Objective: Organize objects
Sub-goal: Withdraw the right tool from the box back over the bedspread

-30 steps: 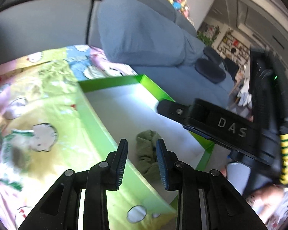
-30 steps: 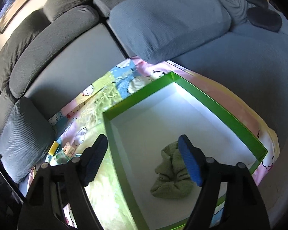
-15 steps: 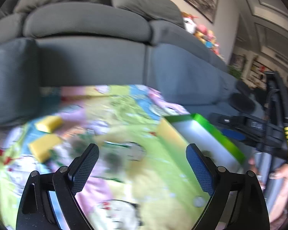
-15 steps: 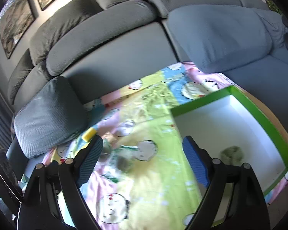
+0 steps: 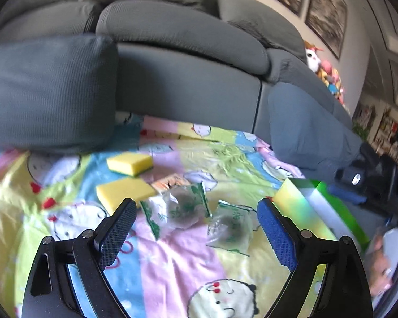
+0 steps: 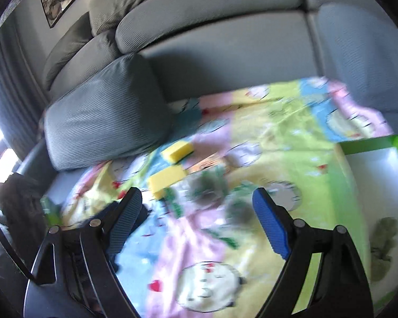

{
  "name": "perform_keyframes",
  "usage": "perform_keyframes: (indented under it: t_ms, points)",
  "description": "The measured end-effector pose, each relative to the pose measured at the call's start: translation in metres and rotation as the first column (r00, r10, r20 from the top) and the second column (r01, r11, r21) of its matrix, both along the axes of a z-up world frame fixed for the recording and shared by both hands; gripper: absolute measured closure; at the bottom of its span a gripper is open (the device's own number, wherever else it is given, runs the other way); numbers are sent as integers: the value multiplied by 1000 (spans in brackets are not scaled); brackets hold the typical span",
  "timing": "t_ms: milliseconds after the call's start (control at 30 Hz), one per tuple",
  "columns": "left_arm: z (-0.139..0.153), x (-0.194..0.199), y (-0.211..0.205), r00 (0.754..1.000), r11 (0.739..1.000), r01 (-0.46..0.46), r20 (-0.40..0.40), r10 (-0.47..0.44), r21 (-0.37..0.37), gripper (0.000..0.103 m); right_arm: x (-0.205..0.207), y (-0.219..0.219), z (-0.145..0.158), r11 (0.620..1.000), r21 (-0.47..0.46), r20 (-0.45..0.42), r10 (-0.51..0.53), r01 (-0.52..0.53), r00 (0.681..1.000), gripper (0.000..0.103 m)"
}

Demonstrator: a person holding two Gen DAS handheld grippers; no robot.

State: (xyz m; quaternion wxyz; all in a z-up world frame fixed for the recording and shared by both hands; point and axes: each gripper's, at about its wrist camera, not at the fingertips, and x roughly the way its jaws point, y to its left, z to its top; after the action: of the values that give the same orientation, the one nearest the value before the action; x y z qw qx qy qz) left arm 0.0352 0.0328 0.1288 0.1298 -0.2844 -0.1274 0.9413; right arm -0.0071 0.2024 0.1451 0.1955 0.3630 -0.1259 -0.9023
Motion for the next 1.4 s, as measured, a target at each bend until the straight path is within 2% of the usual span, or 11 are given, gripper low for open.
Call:
perform_keyframes:
  t_ms: [100,233,400,567,633,700,833,933,1100,1267,1400]
  points:
    - [-5,-8,-10,998,997,-29,56,25,73,10,-19,-16,3,998,-39,42,58,-57,997,18]
    - [-9,-13,-22,995,993,-56,84,47,106,11,-35,-39,1,999,24,37,45,-46,998,18]
    - [-16,-21,-41,990,984,-86,123,66,159,11,-50,-46,-32,999,0,79,48,-48,996,18]
    - [-29,-33,-54,976,972,-112,207,68,208,11,-58,-46,-47,998,53,91,20,-25,996,18]
    - [-36,-34,-54,959,973,-128,276,72,190,11,-58,-41,-49,998,55,87,13,-18,996,18]
    - [-43,-33,-52,948,971,-109,317,37,214,10,-61,-35,-51,999,46,96,-2,-3,995,18]
    - [-50,-36,-50,936,966,-124,350,39,225,11,-66,-25,-56,996,75,123,-54,45,991,18]
    - [-55,-39,-48,929,968,-123,368,35,221,11,-61,-19,-56,994,104,102,-43,32,994,18]
    - [-69,-42,-51,904,969,-138,426,39,203,11,-66,0,-69,995,19,163,-103,101,981,18]
    - [-66,-40,-49,911,966,-118,412,13,231,11,-67,-11,-76,995,45,184,-93,86,978,18]
    - [-62,-36,-45,918,974,-112,396,25,198,11,-64,-18,-77,998,30,186,-62,58,981,18]
